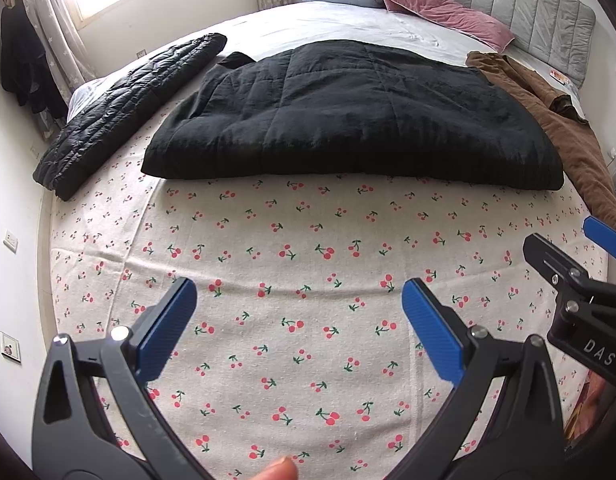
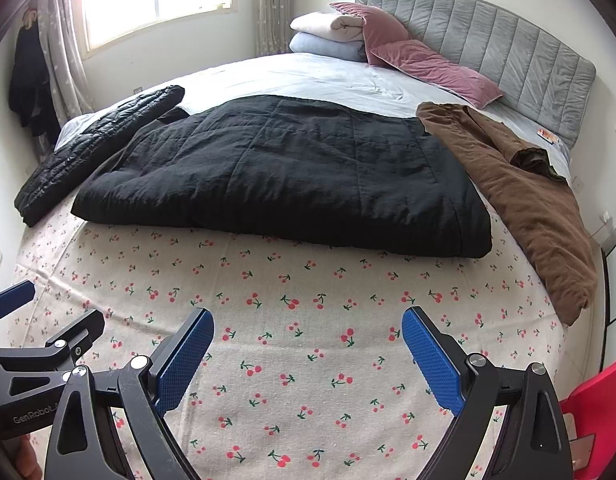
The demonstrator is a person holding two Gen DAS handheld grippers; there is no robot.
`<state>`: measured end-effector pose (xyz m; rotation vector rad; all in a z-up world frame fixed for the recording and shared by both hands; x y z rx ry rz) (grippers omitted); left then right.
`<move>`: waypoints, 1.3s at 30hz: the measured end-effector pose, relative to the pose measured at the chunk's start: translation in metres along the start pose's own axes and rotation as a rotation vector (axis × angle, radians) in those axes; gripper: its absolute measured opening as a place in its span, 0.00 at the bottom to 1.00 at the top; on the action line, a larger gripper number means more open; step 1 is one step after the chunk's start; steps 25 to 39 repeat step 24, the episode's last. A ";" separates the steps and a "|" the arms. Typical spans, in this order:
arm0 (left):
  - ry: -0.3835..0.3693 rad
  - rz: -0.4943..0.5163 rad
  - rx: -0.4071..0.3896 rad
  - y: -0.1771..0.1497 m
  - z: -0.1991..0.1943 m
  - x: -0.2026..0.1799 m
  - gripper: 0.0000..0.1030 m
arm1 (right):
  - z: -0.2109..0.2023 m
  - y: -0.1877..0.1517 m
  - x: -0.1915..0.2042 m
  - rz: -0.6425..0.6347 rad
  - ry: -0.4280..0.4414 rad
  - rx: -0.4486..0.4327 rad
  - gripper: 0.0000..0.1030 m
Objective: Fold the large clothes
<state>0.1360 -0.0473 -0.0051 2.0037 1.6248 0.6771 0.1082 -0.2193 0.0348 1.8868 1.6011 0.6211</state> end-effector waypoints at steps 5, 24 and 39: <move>0.001 -0.003 0.004 0.000 0.001 0.001 0.99 | 0.000 0.000 0.000 -0.001 0.000 0.002 0.94; -0.004 -0.003 0.022 -0.004 0.003 -0.001 0.99 | 0.000 -0.001 0.001 -0.005 0.005 0.004 0.94; -0.004 -0.003 0.022 -0.004 0.003 -0.001 0.99 | 0.000 -0.001 0.001 -0.005 0.005 0.004 0.94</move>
Point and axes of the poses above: each gripper's, at about its wrist camera, not at the fingertips, and z roughly the way its jaws point, x to its left, y to its top, the point moved 2 cm from there along z, roughly the way its jaws point, and after that the axes turned 6 degrees about -x, right-handed, at the moved point
